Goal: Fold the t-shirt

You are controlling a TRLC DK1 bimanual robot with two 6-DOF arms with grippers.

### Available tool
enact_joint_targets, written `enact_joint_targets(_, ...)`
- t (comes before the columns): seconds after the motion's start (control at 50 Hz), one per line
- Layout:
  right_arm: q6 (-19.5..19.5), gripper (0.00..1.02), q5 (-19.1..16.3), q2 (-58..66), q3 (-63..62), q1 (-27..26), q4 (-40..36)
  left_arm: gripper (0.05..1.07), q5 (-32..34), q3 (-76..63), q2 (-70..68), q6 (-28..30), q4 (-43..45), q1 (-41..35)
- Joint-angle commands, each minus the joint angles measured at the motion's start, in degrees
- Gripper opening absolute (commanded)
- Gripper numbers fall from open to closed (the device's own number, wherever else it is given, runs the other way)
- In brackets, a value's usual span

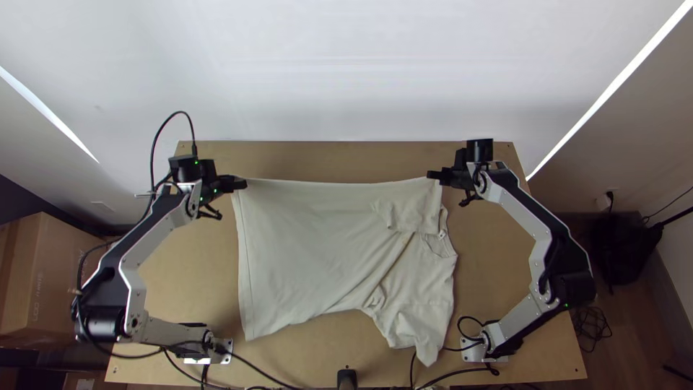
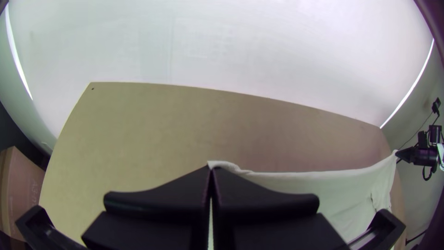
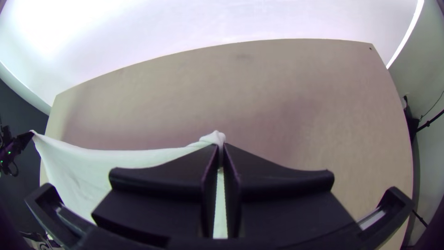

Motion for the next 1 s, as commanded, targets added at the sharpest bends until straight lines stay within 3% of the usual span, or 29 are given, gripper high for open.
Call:
enact_joint_targets(0.0,-0.34,0.02,0.08,4.68,5.35,-1.09,1.02,0.08,-0.35,6.03,5.57,0.36,0.32,0.22)
enact_joint_targets(0.58,-0.08,0.02,0.08,22.52,30.84,-2.85,-6.72,0.08,-2.72,29.93,24.90,-3.68,-9.61,-0.48)
enact_joint_targets(0.98,0.18,0.02,0.08,26.12,42.44,-3.55,-17.79,0.08,-3.78,36.53,24.64,-6.50,-22.35,-0.74)
